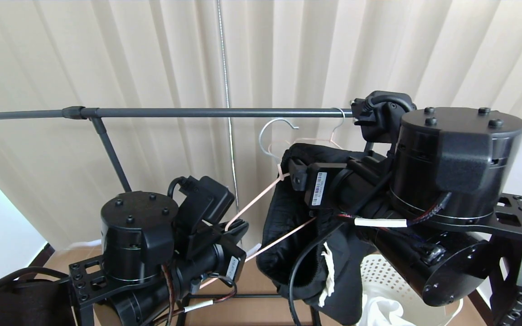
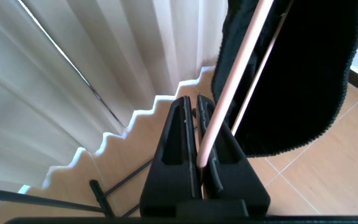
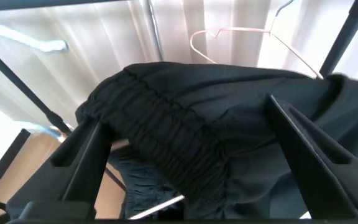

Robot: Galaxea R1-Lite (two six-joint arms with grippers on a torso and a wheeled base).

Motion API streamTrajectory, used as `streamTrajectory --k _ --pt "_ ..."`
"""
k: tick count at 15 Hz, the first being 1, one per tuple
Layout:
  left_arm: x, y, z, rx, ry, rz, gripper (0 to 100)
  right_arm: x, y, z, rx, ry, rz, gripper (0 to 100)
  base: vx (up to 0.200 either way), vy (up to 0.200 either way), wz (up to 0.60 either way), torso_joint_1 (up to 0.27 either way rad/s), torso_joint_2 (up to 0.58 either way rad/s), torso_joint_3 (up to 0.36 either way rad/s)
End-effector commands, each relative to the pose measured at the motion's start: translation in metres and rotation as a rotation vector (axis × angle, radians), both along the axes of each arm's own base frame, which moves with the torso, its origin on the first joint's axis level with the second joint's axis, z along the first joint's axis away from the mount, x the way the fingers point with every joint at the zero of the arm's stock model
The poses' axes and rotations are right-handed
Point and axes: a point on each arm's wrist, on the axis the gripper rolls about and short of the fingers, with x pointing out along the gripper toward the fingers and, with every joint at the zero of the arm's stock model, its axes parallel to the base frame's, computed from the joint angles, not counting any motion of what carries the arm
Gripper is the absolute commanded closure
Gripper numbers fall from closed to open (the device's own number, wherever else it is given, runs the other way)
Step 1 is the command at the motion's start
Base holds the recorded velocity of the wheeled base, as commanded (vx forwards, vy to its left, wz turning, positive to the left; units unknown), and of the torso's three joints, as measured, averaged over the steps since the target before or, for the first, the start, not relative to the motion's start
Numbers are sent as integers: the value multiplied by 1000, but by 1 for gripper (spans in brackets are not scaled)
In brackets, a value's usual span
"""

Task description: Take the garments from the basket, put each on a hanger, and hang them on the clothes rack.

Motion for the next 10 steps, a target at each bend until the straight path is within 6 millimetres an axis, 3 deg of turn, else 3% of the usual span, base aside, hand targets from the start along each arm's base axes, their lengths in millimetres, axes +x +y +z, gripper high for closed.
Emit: streamTrajectory --k 1,10 --pt "3 2 0 0 1 16 100 -1 -1 1 0 -1 1 0 0 0 0 0 0 0" --pt "12 8 2 -49 -9 57 100 -10 -12 2 -10 3 37 0 0 0 0 0 0 0"
